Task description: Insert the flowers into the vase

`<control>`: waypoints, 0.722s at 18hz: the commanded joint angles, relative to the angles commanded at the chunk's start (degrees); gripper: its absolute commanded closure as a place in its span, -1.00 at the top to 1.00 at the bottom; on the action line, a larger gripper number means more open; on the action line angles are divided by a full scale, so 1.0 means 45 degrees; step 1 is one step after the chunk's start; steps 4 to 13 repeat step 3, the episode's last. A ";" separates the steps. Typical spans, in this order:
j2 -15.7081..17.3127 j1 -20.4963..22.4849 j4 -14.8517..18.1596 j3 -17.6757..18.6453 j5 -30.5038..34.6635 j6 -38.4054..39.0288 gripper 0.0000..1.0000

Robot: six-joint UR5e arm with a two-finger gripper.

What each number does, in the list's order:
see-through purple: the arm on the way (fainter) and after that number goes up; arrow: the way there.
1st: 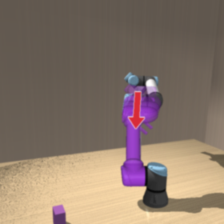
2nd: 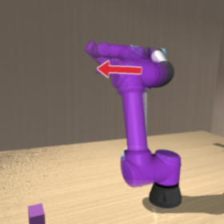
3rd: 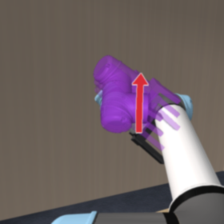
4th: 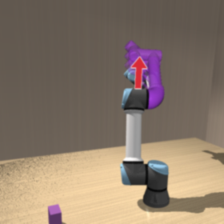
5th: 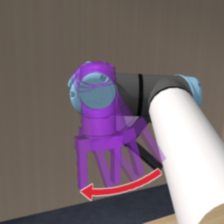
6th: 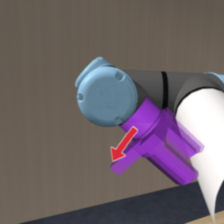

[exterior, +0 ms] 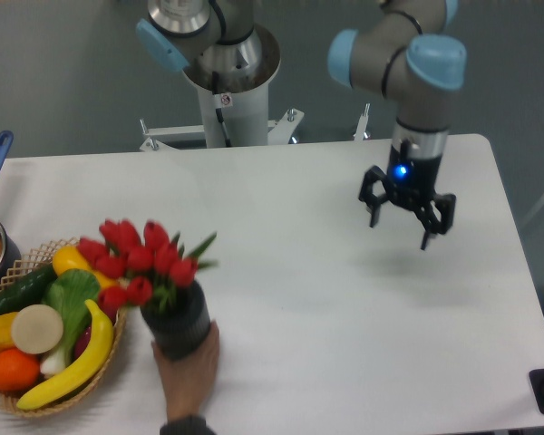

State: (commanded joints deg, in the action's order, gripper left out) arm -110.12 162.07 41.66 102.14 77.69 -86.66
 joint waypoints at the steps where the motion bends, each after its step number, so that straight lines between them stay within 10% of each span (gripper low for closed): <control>1: -0.0196 0.0000 0.0000 -0.0254 0.0214 0.0019 1.00; 13: -0.0625 -0.0174 0.0058 -0.0743 0.1013 0.0156 1.00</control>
